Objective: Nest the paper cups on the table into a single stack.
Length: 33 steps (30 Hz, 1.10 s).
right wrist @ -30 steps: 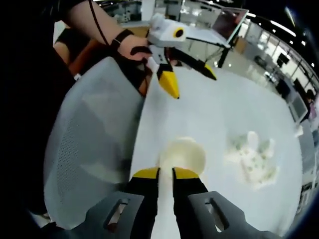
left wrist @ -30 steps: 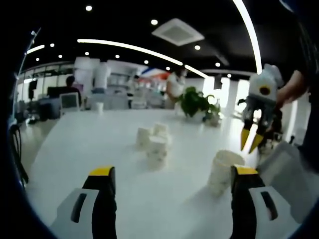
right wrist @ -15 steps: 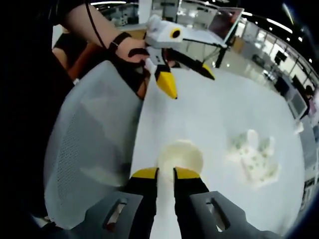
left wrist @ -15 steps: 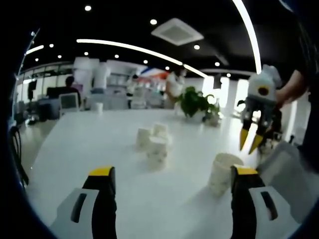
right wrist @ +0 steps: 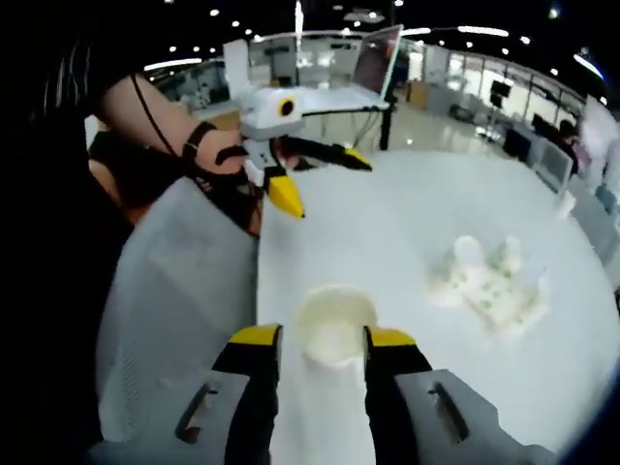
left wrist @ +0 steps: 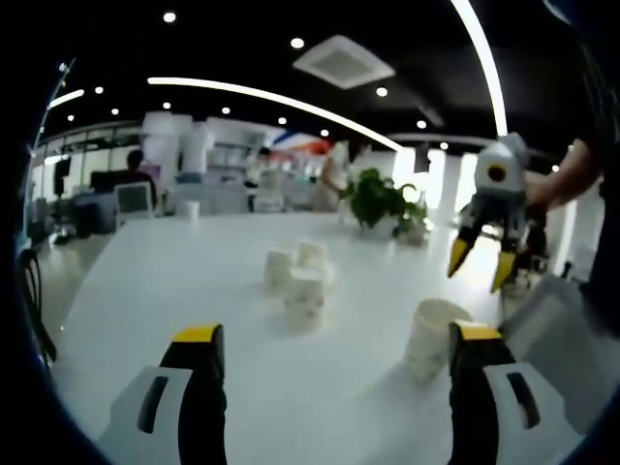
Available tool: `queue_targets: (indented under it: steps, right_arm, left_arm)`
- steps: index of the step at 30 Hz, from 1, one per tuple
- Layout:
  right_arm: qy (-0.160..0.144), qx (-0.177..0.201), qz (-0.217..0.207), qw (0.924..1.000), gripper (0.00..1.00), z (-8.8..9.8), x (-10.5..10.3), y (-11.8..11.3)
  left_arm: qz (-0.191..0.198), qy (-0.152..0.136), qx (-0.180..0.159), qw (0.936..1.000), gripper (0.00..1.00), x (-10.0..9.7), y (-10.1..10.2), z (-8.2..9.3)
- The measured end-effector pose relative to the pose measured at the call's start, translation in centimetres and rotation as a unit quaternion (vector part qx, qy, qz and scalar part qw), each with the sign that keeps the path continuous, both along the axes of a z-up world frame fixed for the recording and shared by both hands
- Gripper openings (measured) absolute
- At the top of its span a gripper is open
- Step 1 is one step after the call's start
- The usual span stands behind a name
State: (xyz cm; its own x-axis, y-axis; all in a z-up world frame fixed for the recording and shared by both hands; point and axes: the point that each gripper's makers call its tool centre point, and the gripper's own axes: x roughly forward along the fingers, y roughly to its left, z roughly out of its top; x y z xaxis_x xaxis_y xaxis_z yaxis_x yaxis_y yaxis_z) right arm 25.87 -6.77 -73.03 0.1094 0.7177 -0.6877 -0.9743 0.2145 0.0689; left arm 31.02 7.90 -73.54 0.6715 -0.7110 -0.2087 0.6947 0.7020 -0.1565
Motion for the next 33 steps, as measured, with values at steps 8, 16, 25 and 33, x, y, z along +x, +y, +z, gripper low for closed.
queue_targets:
  steps: [8, 16, 25, 33]
  right_arm:
    - [-0.036, 0.021, -0.082, 0.9957, 0.54, 0.7, 2.6, -2.4]
    - [-0.038, 0.045, -0.150, 0.9869, 0.73, 0.8, 4.0, -4.3]
    - [-0.045, 0.051, -0.218, 0.9735, 0.99, 0.4, 5.5, -6.5]
    - [-0.041, 0.070, -0.231, 0.9695, 1.00, 0.8, 5.7, -6.8]
  left_arm:
    - [-0.002, -0.001, 0.001, 1.0000, 0.95, -0.2, -0.1, 0.2]
    - [-0.002, -0.002, 0.003, 1.0000, 0.95, -0.2, -0.1, 0.4]
    - [-0.003, -0.002, 0.006, 1.0000, 0.96, -0.2, -0.2, 0.6]
    - [0.000, -0.004, 0.004, 1.0000, 0.97, 0.1, -0.3, 0.8]
